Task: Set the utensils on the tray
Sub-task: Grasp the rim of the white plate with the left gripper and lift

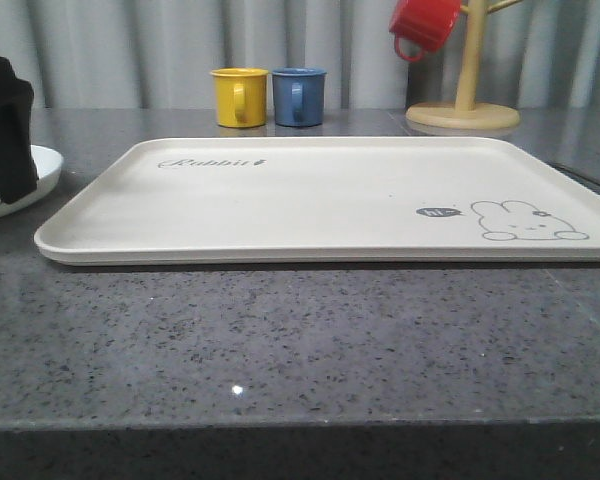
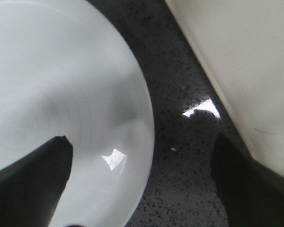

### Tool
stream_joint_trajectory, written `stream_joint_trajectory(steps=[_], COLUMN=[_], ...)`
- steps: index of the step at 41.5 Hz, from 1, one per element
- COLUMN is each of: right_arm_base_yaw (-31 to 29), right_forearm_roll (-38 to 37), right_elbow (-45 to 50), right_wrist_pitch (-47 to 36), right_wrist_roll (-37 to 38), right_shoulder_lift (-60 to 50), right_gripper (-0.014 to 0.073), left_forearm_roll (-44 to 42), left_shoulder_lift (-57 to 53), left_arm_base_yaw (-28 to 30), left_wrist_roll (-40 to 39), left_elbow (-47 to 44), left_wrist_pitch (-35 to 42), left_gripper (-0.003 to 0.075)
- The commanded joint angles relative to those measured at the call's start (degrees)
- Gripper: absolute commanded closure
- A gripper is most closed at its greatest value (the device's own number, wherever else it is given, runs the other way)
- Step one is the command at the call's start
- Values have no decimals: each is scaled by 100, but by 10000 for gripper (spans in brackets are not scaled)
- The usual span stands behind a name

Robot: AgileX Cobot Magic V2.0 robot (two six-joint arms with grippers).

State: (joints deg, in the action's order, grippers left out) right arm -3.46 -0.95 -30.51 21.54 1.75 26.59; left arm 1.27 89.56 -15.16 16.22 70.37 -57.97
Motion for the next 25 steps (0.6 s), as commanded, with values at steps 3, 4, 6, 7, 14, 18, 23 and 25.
stream_joint_trajectory(steps=[3,4,6,7,14,18,23,25], right_arm_base_yaw=[-11,-11,-11,-11,-11,-11,-11,-11], right_forearm_roll=[-60,-60,-60,-60,-60,-60,-60,-60], right_elbow=[-222,-222,-222,-222,-222,-222,-222,-222], right_wrist_pitch=[-462,-462,-462,-462,-462,-462,-462,-462], right_wrist_roll=[-23,-23,-23,-23,-23,-23,-23,-23], right_shoulder_lift=[62,62,62,62,62,62,62,62], right_gripper=[34,34,34,34,34,34,34,34], left_forearm_roll=[-13,-13,-13,-13,-13,-49,-51,-63], left_shoulder_lift=[30,60,85,94,94,118,206,243], left_arm_base_yaw=[-38,-38,-38,-38,-38,-38,-38,-38], left_wrist_roll=[7,7,7,7,7,7,7,16], left_elbow=[187,187,187,187,187,187,187,187], left_wrist_pitch=[74,74,74,74,69,69,56,-5], left_gripper=[206,223,268,290,453,526,553,554])
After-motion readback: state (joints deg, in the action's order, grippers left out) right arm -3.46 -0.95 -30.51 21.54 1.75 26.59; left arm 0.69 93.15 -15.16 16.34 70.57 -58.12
